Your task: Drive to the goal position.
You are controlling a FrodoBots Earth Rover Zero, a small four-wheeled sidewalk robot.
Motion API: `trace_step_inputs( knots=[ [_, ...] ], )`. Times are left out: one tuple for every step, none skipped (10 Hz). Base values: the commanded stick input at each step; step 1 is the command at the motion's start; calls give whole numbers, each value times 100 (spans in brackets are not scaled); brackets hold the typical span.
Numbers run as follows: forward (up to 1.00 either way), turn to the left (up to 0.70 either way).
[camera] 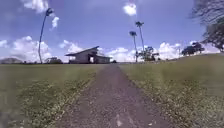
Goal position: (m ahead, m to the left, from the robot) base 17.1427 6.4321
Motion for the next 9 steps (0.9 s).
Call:
trace_step_inputs(
  knots=[
    [100, 9],
    [100, 5],
    [100, 4],
    [100, 4],
    [100, 4],
    [100, 4],
    [100, 4],
    [100, 4],
    [100, 4]
  ],
)
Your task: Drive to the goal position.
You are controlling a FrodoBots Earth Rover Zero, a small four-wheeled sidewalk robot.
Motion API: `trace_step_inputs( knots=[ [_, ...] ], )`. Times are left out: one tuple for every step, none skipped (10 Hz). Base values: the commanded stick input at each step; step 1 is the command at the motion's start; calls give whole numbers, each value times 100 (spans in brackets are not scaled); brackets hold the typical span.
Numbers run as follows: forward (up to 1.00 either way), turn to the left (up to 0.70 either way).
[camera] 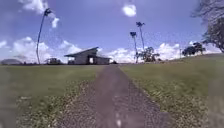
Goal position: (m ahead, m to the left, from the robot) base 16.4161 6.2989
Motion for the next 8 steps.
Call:
trace_step_inputs(
  knots=[
    [100, 4],
    [100, 4],
    [100, 4],
    [100, 4],
    [100, 4],
    [100, 4],
    [100, 4],
    [100, 4]
  ],
)
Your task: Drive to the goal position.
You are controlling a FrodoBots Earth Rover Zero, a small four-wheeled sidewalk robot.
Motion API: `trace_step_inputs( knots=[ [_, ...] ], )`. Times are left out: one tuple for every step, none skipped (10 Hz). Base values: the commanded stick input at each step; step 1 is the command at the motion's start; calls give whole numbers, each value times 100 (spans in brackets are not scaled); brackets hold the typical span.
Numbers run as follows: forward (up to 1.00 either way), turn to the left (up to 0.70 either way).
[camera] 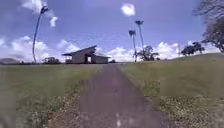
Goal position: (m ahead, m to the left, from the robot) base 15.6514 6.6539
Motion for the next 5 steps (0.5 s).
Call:
trace_step_inputs(
  knots=[
    [100, 4],
    [100, 4],
    [100, 21],
    [100, 38],
    [100, 37]
  ],
)
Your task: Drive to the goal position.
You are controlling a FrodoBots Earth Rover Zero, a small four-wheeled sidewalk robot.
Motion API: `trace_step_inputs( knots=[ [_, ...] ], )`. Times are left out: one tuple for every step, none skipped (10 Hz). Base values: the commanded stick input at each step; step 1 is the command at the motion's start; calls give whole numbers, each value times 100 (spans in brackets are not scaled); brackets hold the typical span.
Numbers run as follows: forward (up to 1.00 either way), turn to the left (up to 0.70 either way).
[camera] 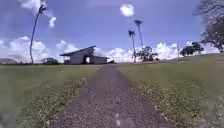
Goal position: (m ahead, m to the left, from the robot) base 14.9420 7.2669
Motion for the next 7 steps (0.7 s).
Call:
trace_step_inputs(
  knots=[
    [100, 25],
    [100, 11],
    [100, 3],
    [100, 2],
    [100, 2],
    [100, 2],
    [100, 3]
  ],
)
